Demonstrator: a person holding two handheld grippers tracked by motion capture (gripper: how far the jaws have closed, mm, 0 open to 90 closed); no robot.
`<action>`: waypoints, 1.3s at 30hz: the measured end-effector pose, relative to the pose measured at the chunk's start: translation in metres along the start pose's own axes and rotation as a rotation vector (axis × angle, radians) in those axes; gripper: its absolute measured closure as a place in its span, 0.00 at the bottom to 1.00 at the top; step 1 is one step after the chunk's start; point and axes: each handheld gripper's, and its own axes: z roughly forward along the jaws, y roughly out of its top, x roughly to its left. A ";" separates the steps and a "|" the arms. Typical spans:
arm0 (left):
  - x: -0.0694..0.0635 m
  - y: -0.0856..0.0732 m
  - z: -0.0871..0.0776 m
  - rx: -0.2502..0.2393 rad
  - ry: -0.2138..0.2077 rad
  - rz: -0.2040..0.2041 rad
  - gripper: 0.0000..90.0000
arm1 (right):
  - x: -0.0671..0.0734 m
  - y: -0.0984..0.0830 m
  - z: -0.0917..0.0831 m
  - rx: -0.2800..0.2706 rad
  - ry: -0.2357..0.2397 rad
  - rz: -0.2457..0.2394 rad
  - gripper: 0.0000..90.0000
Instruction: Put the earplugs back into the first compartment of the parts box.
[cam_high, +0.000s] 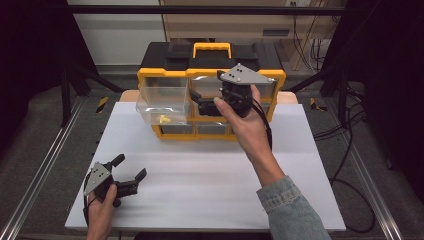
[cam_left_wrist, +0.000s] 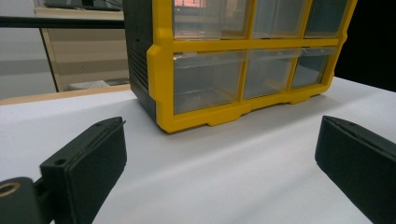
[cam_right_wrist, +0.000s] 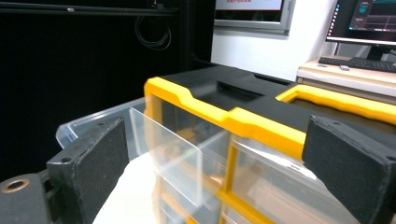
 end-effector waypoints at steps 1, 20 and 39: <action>0.000 0.000 0.000 0.000 0.000 0.000 0.02 | 0.000 0.000 0.000 0.000 0.000 0.000 0.08; 0.005 0.002 -0.005 -0.003 0.026 0.013 0.02 | -0.049 -0.040 -0.061 0.046 -0.085 0.024 0.05; 0.008 0.002 -0.010 -0.011 0.033 -0.009 0.02 | -0.072 -0.070 -0.109 0.058 -0.133 0.015 0.05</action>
